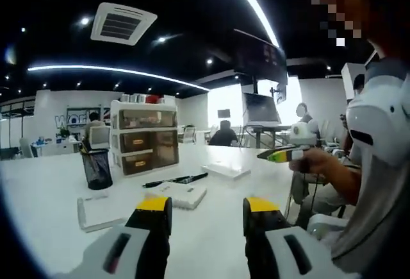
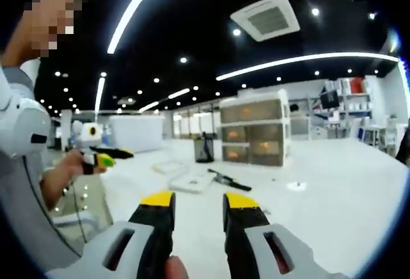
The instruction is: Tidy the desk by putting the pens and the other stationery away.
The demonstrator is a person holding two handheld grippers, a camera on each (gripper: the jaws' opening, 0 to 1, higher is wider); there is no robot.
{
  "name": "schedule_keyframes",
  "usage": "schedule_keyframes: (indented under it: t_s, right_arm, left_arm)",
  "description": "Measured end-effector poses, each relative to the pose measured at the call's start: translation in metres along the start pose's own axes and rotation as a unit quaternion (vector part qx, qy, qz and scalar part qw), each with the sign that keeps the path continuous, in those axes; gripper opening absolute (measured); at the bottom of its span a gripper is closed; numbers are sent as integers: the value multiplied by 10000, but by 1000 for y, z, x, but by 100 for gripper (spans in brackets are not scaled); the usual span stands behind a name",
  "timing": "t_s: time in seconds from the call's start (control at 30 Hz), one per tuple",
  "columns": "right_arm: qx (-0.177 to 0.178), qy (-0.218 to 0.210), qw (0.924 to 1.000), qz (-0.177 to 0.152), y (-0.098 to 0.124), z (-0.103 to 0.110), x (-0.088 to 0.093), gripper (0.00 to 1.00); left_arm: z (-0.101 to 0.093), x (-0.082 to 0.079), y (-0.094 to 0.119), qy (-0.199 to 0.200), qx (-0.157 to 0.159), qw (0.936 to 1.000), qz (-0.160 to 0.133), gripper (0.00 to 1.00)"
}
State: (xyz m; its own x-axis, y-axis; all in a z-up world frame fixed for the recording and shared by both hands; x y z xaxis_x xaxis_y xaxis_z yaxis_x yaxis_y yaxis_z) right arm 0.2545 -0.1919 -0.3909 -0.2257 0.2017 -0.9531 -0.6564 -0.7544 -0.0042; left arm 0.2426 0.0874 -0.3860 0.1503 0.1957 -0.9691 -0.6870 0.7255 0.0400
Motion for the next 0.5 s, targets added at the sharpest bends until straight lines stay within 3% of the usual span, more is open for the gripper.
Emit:
schedule_keyframes:
  t_s: [0.1, 0.3, 0.5]
  right_arm:
    - [29, -105, 9999, 35, -7, -5, 0, 33]
    - [199, 36, 9997, 125, -17, -12, 3, 33]
    - [155, 7, 9997, 214, -20, -9, 9, 33]
  left_arm:
    - [-6, 3, -5, 126, 95, 9999, -2, 45]
    - [-13, 6, -4, -295, 118, 9991, 264, 47]
    - [-13, 11, -5, -33, 116, 9996, 262, 46]
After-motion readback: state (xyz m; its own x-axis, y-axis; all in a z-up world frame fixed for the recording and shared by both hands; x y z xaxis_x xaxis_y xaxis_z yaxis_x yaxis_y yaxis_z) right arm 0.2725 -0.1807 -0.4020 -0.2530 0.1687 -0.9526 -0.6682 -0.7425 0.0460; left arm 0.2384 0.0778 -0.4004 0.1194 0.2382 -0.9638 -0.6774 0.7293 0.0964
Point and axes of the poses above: the point that each gripper's makers call its tool centre point, and the gripper's own axes: y roughly backward along the fingers, z roughly to its left, x roughly out of its underside, the point moved 3 cm from there along y, roughly backward along the fingers, and after that the axes turned 13 degrees about -y, right-handed, at the moved point
